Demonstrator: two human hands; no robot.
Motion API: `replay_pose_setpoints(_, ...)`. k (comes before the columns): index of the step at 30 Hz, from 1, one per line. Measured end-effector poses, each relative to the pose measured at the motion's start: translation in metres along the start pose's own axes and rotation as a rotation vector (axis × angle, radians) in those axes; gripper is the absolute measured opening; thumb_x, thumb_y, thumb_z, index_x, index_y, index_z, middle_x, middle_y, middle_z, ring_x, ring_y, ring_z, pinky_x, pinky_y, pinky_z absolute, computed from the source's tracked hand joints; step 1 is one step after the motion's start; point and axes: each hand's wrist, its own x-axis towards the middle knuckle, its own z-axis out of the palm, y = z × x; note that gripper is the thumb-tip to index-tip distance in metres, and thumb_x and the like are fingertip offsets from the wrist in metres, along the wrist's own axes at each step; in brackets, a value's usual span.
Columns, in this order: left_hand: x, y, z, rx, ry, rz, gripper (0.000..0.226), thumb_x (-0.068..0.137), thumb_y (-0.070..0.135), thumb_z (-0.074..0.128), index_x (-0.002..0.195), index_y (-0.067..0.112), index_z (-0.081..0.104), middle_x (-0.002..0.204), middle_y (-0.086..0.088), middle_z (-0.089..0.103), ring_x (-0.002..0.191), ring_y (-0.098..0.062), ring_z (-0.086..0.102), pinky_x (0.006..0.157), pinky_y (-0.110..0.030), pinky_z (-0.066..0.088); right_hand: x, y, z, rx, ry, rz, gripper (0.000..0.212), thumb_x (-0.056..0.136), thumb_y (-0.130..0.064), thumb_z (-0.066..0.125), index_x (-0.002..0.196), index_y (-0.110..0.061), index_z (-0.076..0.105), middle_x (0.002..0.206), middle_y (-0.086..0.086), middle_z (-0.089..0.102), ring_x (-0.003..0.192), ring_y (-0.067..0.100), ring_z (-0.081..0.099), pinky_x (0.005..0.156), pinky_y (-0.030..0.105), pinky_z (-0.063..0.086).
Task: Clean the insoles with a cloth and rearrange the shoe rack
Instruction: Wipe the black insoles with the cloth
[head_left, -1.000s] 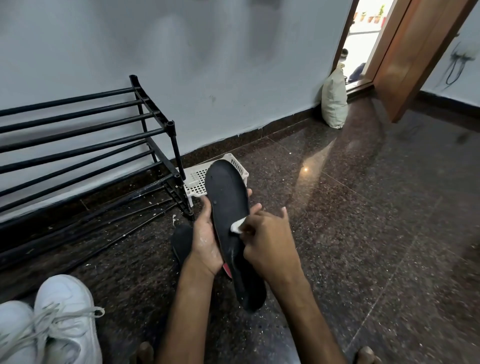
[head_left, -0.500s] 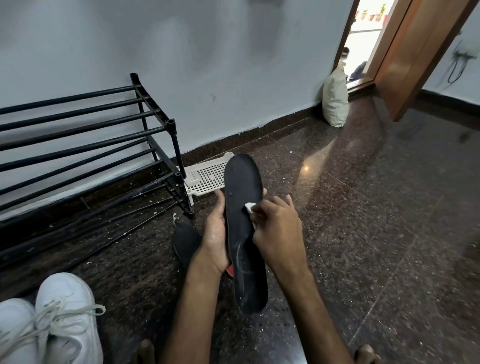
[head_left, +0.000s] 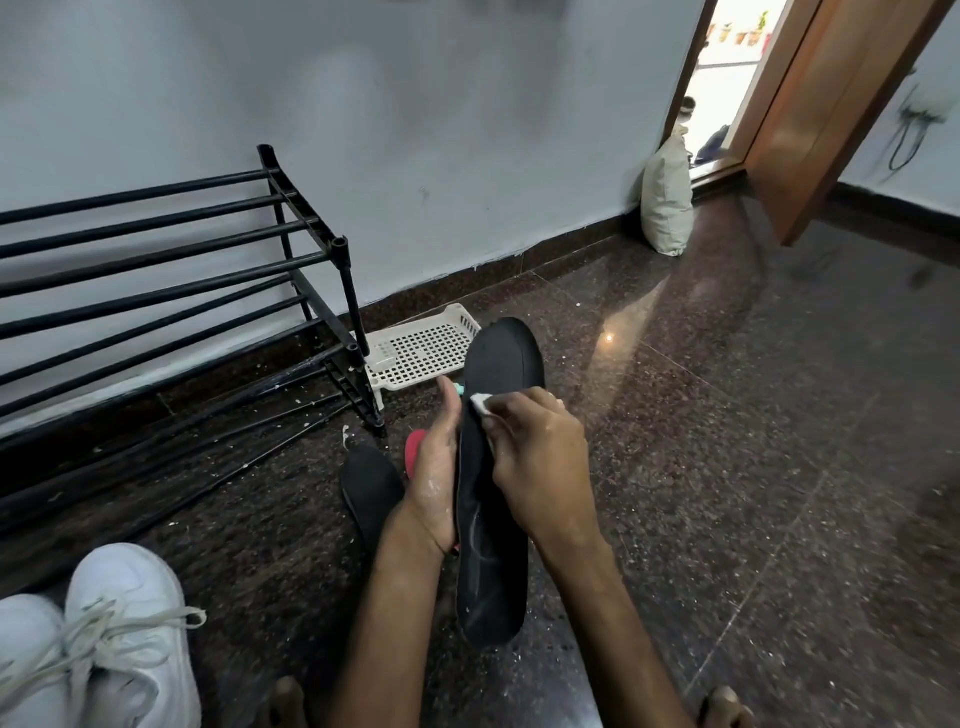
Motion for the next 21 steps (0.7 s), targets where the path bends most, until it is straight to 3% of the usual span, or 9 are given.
replay_pose_setpoints(2,-0.002,0.003,-0.002,0.004,-0.023,0.022,0.089,0.092,0.071,0.034,0.133,-0.005,0.056,0.143,-0.026,0.049,0.138,-0.037,0.042,0.12,-0.048,0.024,0.0,-0.001,-0.004,0.06,-0.223,-0.08,0.009,0.083,-0.014,0.069,0.088,-0.02,0.072,0.086,-0.008,0.063,0.084,0.013,0.06,0.086,0.036,0.045)
replay_pose_setpoints(4,-0.001,0.006,-0.008,-0.025,0.002,0.036,0.087,0.093,0.07,0.032,0.132,-0.004,0.057,0.138,-0.026,0.054,0.129,-0.037,0.052,0.113,-0.047,0.038,0.001,-0.002,-0.008,-0.095,-0.389,-0.138,0.008,0.08,-0.016,0.068,0.085,-0.023,0.071,0.084,-0.009,0.063,0.085,0.014,0.06,0.094,0.038,0.039)
replay_pose_setpoints(7,-0.001,0.007,-0.01,-0.043,0.009,0.034,0.089,0.092,0.073,0.033,0.138,-0.002,0.052,0.144,-0.024,0.048,0.132,-0.033,0.05,0.114,-0.045,0.037,0.0,0.007,-0.008,-0.264,-0.26,-0.078,0.01,0.08,-0.014,0.062,0.085,-0.017,0.069,0.088,0.0,0.065,0.092,0.022,0.061,0.108,0.05,0.033)
replay_pose_setpoints(10,0.0,0.006,-0.006,-0.002,0.036,0.018,0.09,0.091,0.074,0.03,0.132,-0.001,0.059,0.138,-0.023,0.055,0.125,-0.031,0.057,0.106,-0.043,0.046,-0.001,0.017,-0.007,-0.174,-0.083,-0.03,0.01,0.082,-0.009,0.063,0.088,-0.013,0.069,0.091,0.002,0.064,0.094,0.023,0.06,0.109,0.049,0.036)
replay_pose_setpoints(13,0.0,0.01,-0.011,-0.035,0.039,0.019,0.102,0.085,0.081,0.029,0.134,-0.005,0.054,0.137,-0.028,0.053,0.123,-0.034,0.058,0.103,-0.045,0.049,-0.002,0.012,-0.01,-0.022,-0.359,-0.122,0.015,0.079,-0.008,0.067,0.087,-0.019,0.075,0.089,-0.003,0.066,0.091,0.017,0.059,0.103,0.03,0.032)
replay_pose_setpoints(15,0.001,0.012,-0.017,-0.041,0.065,0.023,0.106,0.081,0.084,0.028,0.138,-0.003,0.05,0.139,-0.03,0.051,0.127,-0.037,0.054,0.106,-0.049,0.044,-0.002,0.01,-0.01,-0.014,-0.505,-0.175,0.017,0.075,-0.009,0.068,0.084,-0.02,0.077,0.085,-0.002,0.069,0.09,0.019,0.058,0.103,0.027,0.031)
replay_pose_setpoints(17,0.003,0.01,-0.021,-0.037,0.051,0.039,0.103,0.084,0.082,0.029,0.141,-0.001,0.048,0.142,-0.027,0.049,0.13,-0.036,0.051,0.11,-0.05,0.04,0.001,0.015,-0.011,-0.082,-0.419,-0.165,0.019,0.074,-0.007,0.065,0.084,-0.018,0.076,0.082,-0.002,0.066,0.086,0.017,0.056,0.107,0.035,0.032)
replay_pose_setpoints(19,0.003,0.005,-0.018,-0.012,0.066,0.033,0.098,0.084,0.079,0.032,0.142,0.002,0.048,0.14,-0.023,0.053,0.128,-0.033,0.053,0.112,-0.046,0.038,0.005,0.023,-0.009,-0.163,-0.21,-0.109,0.018,0.077,-0.003,0.063,0.086,-0.014,0.074,0.084,0.001,0.063,0.084,0.018,0.055,0.108,0.045,0.034)
replay_pose_setpoints(21,0.002,0.001,-0.015,-0.004,0.084,0.016,0.096,0.081,0.078,0.035,0.139,0.003,0.051,0.136,-0.022,0.057,0.125,-0.031,0.056,0.111,-0.044,0.038,0.003,0.024,-0.005,-0.163,-0.075,-0.052,0.019,0.081,-0.001,0.063,0.089,-0.013,0.074,0.088,0.003,0.063,0.086,0.021,0.058,0.11,0.045,0.035)
